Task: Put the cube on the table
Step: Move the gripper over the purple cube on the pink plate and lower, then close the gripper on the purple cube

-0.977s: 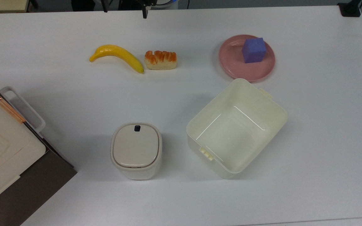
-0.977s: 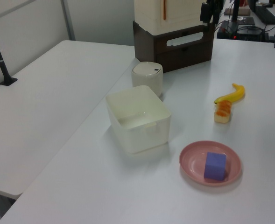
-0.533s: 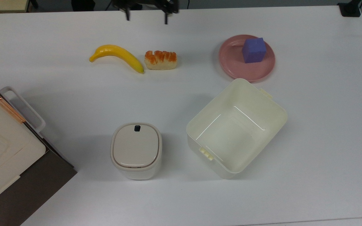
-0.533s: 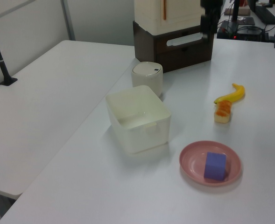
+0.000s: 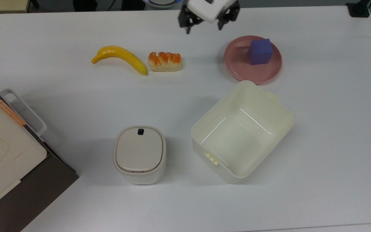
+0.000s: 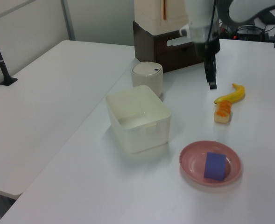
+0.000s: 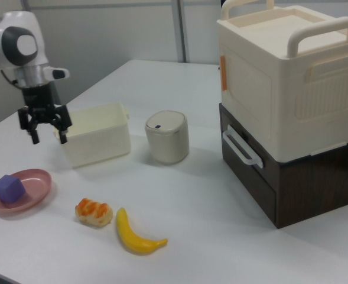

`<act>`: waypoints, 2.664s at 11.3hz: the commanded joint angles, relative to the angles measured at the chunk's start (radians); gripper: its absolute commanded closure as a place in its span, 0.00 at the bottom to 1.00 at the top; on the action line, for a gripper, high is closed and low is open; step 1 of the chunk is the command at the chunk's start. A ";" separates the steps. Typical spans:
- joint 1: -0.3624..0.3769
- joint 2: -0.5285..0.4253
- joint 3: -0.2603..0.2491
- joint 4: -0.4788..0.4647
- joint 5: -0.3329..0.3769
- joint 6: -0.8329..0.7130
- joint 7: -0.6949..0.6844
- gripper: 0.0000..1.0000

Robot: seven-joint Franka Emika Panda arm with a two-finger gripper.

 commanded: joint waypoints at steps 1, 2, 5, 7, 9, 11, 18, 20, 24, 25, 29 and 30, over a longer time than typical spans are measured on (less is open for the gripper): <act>0.086 0.005 0.057 -0.033 -0.023 0.003 0.073 0.00; 0.104 0.010 0.090 -0.039 -0.041 0.003 0.128 0.00; 0.170 0.077 0.159 -0.038 -0.077 0.008 0.269 0.00; 0.238 0.135 0.160 -0.029 -0.124 0.011 0.365 0.00; 0.275 0.188 0.160 -0.029 -0.150 0.038 0.428 0.00; 0.284 0.244 0.160 -0.027 -0.198 0.055 0.484 0.00; 0.319 0.360 0.157 0.013 -0.298 0.093 0.593 0.00; 0.312 0.363 0.157 0.036 -0.298 0.095 0.586 0.00; 0.298 0.364 0.157 0.034 -0.302 0.096 0.583 0.80; 0.293 0.366 0.157 0.034 -0.301 0.096 0.584 1.00; 0.269 0.361 0.156 0.036 -0.299 0.118 0.592 1.00; 0.257 0.355 0.156 0.037 -0.299 0.118 0.592 1.00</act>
